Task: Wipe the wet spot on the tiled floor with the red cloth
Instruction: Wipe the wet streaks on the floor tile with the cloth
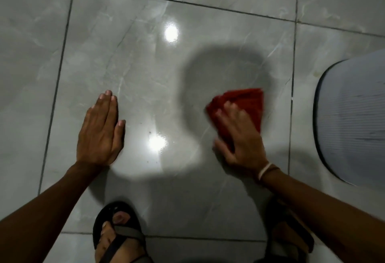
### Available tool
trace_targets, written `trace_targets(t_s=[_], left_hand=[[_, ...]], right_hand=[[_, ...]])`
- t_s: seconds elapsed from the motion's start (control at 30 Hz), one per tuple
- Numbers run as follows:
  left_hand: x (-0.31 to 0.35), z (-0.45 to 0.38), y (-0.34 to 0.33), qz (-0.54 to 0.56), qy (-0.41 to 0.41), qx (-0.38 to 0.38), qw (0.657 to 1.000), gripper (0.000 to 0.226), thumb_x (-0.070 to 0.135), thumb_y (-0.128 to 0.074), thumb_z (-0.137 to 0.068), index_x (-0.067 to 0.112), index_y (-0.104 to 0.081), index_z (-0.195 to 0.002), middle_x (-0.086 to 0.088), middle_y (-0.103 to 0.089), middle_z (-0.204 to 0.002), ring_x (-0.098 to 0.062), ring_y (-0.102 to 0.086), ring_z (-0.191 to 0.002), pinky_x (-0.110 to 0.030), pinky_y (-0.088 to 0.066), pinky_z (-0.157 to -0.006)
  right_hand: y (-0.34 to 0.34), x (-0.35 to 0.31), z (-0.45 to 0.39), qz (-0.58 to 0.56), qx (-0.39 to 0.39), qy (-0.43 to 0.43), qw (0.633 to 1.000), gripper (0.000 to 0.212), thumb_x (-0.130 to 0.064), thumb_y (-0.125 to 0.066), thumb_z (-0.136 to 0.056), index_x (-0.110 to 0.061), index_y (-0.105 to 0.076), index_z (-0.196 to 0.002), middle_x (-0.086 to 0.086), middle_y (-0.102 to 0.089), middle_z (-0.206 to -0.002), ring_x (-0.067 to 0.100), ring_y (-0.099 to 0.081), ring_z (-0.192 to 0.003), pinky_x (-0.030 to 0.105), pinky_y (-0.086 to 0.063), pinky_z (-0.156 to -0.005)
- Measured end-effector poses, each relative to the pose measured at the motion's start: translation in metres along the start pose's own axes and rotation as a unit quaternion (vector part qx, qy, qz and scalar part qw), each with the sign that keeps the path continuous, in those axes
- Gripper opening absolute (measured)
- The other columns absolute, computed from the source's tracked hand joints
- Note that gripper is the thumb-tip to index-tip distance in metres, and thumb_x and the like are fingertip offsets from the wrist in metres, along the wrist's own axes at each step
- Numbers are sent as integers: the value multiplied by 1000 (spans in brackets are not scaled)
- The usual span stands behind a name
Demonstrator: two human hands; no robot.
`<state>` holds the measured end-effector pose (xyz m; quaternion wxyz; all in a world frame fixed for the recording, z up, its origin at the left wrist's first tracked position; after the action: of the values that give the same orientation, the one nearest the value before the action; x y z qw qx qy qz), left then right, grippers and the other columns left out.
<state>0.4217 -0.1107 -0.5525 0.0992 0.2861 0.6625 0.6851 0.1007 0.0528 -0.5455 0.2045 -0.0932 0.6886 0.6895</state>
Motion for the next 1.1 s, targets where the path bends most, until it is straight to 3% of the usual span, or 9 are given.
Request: trace_targets(t_s=[0.1, 0.33, 0.4, 0.5, 0.6, 0.77, 0.93, 1.03, 1.1], left_hand=[[6, 1, -2, 4, -4, -7, 1000, 62, 28, -35, -107, 0, -24, -162, -17, -23, -171, -30, -20, -160, -47, -20, -130], [2, 1, -4, -4, -1, -13, 1000, 63, 32, -31, -108, 3, -21, -163, -15, -20, -172, -27, -16, -162, -36, -8, -131], [2, -2, -1, -2, 2, -13, 1000, 63, 33, -30, -108, 3, -22, -163, -15, -20, -172, -27, -16, -161, -37, -10, -131], [3, -2, 0, -2, 0, -8, 1000, 63, 32, -31, -107, 2, -23, -162, -16, -22, -172, -28, -18, -161, -43, -16, -131], [2, 1, -2, 0, 0, -6, 1000, 63, 32, -32, -107, 3, -23, -163, -15, -22, -172, -27, -18, -161, -38, -12, -131], [0, 0, 0, -4, 6, -2, 1000, 62, 29, -33, -108, 3, -23, -163, -14, -22, -172, -25, -17, -161, -40, -14, -131], [3, -1, 0, 1, 7, -4, 1000, 60, 23, -36, -107, 1, -26, -162, -15, -23, -171, -27, -19, -161, -41, -16, -131], [5, -3, 0, 5, 4, -10, 1000, 60, 22, -35, -107, 2, -25, -162, -14, -22, -172, -26, -17, -161, -40, -15, -131], [4, -3, 0, 6, 3, -10, 1000, 60, 21, -35, -107, 2, -24, -162, -14, -22, -172, -26, -18, -161, -43, -18, -131]], right_hand=[[9, 14, 19, 62, -110, 247, 961, 64, -52, -44, -105, -20, -35, -160, 10, -31, -170, 22, -24, -162, 42, -23, -134], [15, -1, -66, 5, 57, -59, 997, 61, -46, -45, -104, -19, -40, -158, 10, -35, -169, 25, -27, -160, 50, -23, -134], [-13, -55, -28, -13, -17, 120, 993, 57, -39, -48, -105, -18, -41, -158, 11, -37, -168, 26, -27, -161, 51, -25, -132], [-41, -109, 51, -55, -182, 403, 895, 52, -33, -53, -106, -13, -48, -153, 13, -41, -166, 25, -32, -159, 35, -16, -136], [-38, -96, 29, -63, -213, 502, 836, 46, -23, -62, -101, -9, -59, -145, 16, -52, -158, 28, -49, -149, 23, -26, -127], [11, -34, -128, 35, 7, 215, 976, 48, -24, -56, -105, -14, -51, -152, 17, -46, -162, 31, -41, -153, 46, -37, -126], [8, -44, -191, 54, 23, 37, 998, 51, -34, -38, -110, -22, -36, -160, 14, -27, -172, 32, -23, -161, 46, -17, -134], [-16, -82, -131, 55, -32, 258, 964, 51, -30, -42, -108, -17, -41, -158, 19, -34, -168, 38, -29, -159, 52, -23, -132], [-36, -109, -56, 27, -136, 468, 873, 49, -28, -46, -108, -15, -45, -155, 17, -38, -166, 35, -32, -158, 55, -30, -129]])
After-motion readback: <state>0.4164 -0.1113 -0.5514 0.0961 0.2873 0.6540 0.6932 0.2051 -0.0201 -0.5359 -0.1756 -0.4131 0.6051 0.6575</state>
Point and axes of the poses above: each hand's wrist, its own z-axis away from the middle knuckle, its own y-axis out of the back of the hand, x = y × z, the point moved 5 cm from there along -z, towards the middle knuckle
